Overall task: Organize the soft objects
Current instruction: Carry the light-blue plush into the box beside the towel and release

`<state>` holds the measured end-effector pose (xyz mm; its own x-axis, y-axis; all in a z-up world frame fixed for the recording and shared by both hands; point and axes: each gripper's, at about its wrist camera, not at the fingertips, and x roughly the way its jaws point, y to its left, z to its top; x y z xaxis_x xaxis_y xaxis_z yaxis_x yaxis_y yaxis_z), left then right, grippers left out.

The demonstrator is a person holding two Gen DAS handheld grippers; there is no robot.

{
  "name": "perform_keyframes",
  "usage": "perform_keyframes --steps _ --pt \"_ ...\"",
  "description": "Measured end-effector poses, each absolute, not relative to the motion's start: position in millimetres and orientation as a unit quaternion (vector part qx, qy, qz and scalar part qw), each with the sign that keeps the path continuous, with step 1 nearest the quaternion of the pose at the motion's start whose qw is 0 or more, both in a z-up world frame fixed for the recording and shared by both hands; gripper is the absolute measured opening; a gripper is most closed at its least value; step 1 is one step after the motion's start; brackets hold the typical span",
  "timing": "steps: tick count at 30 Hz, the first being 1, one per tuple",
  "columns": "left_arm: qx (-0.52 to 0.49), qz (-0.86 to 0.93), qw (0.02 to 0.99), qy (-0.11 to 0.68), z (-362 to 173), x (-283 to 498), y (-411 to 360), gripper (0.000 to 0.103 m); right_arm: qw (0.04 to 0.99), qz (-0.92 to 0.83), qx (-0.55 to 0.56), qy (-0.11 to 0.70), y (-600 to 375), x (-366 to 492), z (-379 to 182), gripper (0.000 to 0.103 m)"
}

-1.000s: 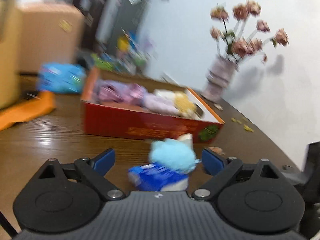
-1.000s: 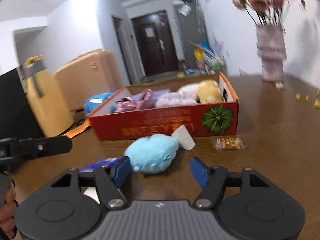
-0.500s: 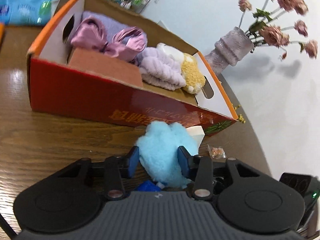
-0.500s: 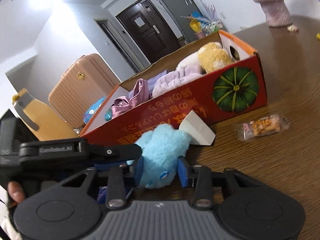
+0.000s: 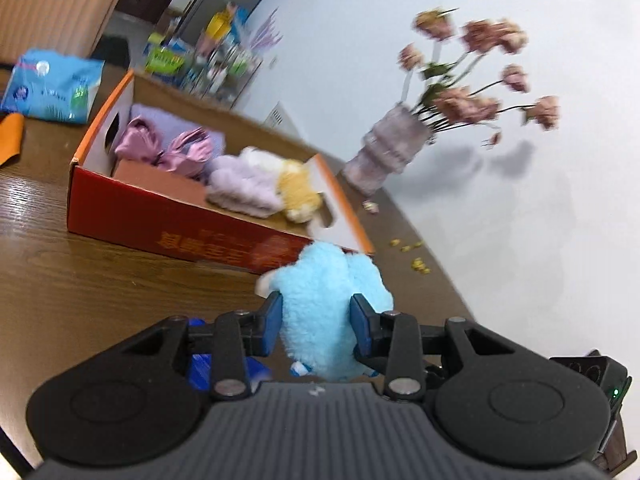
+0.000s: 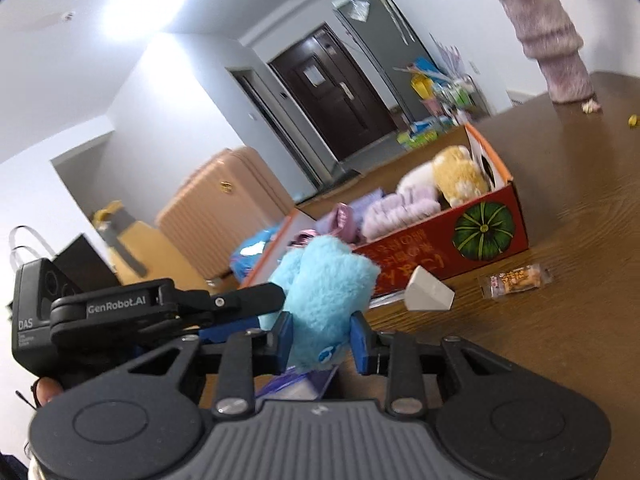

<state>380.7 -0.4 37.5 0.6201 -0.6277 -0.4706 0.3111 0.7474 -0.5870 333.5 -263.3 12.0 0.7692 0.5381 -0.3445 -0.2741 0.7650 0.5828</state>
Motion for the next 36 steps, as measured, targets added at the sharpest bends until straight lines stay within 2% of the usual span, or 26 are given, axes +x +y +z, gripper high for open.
perform_keyframes --steps 9,18,25,31,36 --pt "-0.224 -0.274 0.879 0.32 43 304 -22 0.034 0.909 0.225 0.254 0.243 -281 263 17 0.029" --pt "-0.226 -0.291 0.877 0.307 56 309 -32 0.034 0.916 0.221 0.253 0.221 -297 258 34 0.029" --pt "-0.245 -0.288 0.872 0.312 66 388 -38 0.034 0.919 0.216 0.237 0.228 -304 340 55 0.029" --pt "-0.246 -0.261 0.87 0.339 55 478 -35 0.034 0.897 0.214 0.254 0.291 -303 445 52 0.029" --pt "-0.231 -0.209 0.872 0.378 25 534 -27 0.033 0.879 0.198 0.241 0.36 -277 519 26 0.029"
